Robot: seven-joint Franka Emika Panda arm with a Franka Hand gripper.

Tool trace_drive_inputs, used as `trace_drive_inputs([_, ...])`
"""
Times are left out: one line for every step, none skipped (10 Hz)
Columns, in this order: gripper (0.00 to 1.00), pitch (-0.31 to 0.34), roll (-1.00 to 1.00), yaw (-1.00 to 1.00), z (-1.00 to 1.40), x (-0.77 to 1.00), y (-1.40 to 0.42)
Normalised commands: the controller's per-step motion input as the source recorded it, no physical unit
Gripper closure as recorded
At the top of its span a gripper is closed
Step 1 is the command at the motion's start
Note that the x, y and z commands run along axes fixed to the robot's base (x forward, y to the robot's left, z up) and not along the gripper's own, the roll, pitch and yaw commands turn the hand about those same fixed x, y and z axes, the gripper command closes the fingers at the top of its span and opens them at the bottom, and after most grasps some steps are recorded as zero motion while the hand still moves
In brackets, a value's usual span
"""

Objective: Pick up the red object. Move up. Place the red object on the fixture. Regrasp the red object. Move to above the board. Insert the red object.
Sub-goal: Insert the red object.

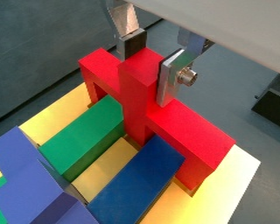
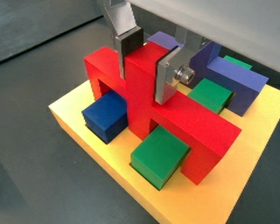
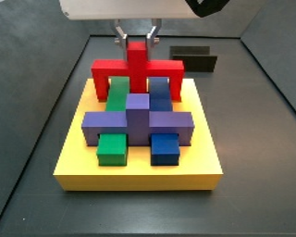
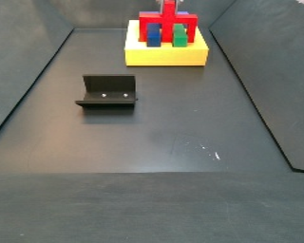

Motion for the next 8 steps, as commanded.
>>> trace_drive_inputs([1.0,0.0,-0.02,-0.03,-0.18,0.07,-0.03])
trace_drive_inputs([1.0,0.0,-0.06,-0.02,-0.13,0.12,-0.05])
trace_drive_inputs([1.0,0.0,-0.09,-0.02,-0.09,0.08,0.0])
trace_drive_inputs([1.0,0.0,-0.09,-0.01,-0.09,0.09,-0.02])
trace_drive_inputs([1.0,0.0,-0.08,0.0,-0.19,0.02,-0.04])
trace_drive_inputs([1.0,0.0,-0.07,0.05,-0.19,0.09,-0.18])
trace_drive_inputs([1.0,0.0,-0.04,0.05,-0.2,0.1,-0.19])
trace_drive_inputs([1.0,0.0,0.0,0.0,-0.19,0.09,-0.13])
